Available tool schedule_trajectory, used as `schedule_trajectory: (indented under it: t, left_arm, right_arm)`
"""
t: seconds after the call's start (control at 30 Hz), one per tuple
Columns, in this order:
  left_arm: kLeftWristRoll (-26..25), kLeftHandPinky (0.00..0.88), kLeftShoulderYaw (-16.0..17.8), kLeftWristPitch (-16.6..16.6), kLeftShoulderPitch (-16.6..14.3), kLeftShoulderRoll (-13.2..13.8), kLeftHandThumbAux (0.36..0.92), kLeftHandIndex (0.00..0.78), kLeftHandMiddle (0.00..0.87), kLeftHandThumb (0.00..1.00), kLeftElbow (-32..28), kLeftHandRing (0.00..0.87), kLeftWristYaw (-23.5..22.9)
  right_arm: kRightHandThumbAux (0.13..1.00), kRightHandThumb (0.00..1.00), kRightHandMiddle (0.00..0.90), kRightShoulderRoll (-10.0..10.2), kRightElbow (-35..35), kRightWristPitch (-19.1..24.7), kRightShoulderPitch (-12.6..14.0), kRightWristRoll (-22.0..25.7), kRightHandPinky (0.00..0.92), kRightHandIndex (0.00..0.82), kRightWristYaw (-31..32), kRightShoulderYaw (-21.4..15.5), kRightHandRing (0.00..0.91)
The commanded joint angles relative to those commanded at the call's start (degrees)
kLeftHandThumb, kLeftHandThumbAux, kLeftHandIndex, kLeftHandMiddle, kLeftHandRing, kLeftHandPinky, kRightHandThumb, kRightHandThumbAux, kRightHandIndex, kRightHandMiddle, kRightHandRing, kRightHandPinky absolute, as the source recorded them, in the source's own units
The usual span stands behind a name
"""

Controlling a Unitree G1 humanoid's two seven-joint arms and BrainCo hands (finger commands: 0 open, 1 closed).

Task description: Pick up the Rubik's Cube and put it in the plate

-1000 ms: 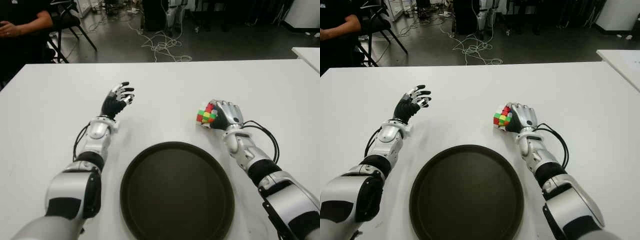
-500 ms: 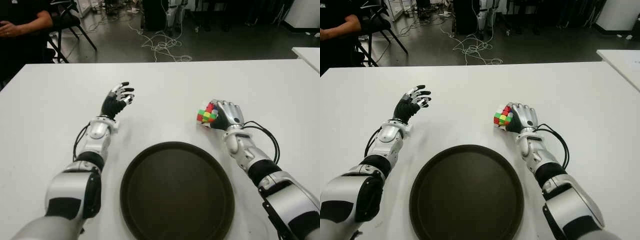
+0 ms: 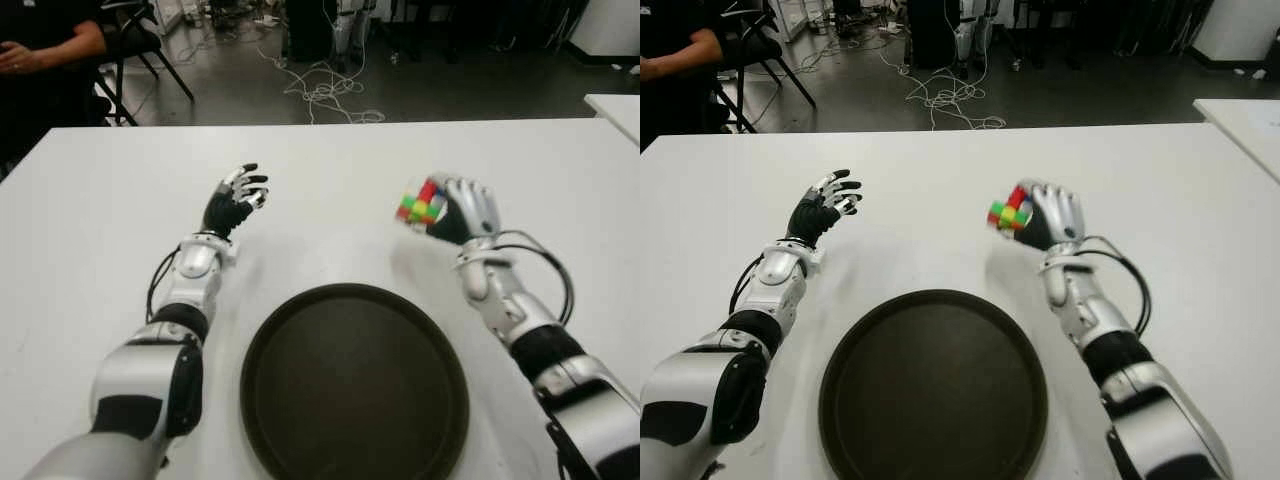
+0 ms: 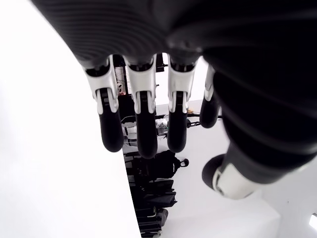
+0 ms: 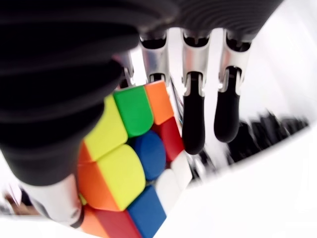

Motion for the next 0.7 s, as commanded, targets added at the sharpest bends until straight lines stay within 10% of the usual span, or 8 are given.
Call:
schedule_trajectory:
  t: [0.7]
  left_arm:
    - [0.1, 0.28, 0.0, 0.8, -0.2, 0.3, 0.713, 0.174, 0.26, 0.105, 0.2, 0.258, 0.0]
  right_arm:
    - [0.731, 0.696, 0.666, 2.3, -24.7, 0.7, 10.9, -3.3, 0.694, 0.428, -2.3, -8.0, 0.673]
